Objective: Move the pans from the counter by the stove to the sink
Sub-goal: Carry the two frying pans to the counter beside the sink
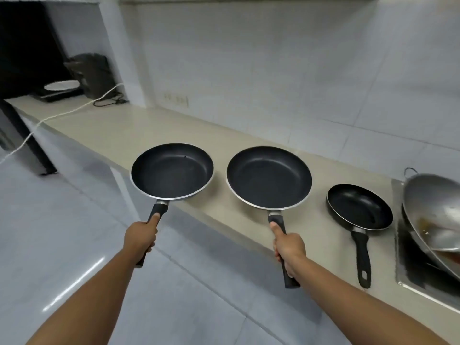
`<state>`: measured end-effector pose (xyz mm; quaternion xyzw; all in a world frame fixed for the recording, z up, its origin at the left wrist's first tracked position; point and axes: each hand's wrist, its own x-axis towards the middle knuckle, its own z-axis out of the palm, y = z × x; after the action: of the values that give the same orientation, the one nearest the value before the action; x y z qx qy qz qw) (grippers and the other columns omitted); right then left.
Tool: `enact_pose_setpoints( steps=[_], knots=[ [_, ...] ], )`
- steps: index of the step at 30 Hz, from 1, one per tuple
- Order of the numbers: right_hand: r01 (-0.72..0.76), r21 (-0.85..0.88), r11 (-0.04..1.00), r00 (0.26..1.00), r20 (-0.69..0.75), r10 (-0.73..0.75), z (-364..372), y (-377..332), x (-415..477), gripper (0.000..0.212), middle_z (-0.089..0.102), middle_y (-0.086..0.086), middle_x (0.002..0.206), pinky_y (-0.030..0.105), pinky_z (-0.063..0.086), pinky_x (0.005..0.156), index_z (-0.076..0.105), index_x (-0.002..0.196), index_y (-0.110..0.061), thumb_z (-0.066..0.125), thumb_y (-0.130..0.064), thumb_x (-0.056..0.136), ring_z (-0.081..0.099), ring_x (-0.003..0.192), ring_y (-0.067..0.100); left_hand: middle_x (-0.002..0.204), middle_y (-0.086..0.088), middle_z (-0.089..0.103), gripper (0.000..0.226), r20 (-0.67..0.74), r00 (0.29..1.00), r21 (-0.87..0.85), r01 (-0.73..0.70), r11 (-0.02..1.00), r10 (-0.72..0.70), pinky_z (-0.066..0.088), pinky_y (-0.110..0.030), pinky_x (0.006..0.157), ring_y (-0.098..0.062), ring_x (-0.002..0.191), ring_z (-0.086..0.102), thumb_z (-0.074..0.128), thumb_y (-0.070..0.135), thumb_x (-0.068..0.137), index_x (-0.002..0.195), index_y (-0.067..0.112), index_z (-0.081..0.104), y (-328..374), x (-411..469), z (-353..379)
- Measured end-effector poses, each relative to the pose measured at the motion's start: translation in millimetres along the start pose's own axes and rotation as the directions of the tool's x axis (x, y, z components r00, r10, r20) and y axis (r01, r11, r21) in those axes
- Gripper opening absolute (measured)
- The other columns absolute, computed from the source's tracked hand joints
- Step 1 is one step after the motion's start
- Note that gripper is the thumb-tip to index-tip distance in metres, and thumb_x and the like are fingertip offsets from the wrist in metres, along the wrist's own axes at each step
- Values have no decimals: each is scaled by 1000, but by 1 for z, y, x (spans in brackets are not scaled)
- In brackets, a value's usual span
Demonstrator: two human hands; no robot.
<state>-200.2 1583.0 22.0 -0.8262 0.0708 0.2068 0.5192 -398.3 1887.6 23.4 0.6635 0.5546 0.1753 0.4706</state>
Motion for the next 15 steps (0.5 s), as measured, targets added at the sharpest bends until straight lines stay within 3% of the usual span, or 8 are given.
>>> enact_pose_setpoints(
  steps=[6, 15],
  knots=[
    [-93, 110, 990, 982, -157, 109, 36, -5, -1, 55, 57, 6, 45, 29, 42, 51, 56, 57, -9, 61, -56, 85, 49, 38, 23, 53, -11, 52, 53, 184, 977, 87, -127, 988, 109, 40, -27, 46, -24, 44, 46, 54, 47, 95, 66, 4, 56, 33, 71, 10],
    [-161, 249, 955, 939, -260, 225, 79, -10, -8, 55, 53, 3, 40, 30, 42, 51, 53, 56, -9, 61, -54, 86, 47, 37, 22, 45, -8, 53, 55, 366, 916, 147, -229, 962, 162, 41, -28, 50, -24, 41, 47, 52, 48, 95, 60, 6, 58, 64, 129, 40]
  ],
)
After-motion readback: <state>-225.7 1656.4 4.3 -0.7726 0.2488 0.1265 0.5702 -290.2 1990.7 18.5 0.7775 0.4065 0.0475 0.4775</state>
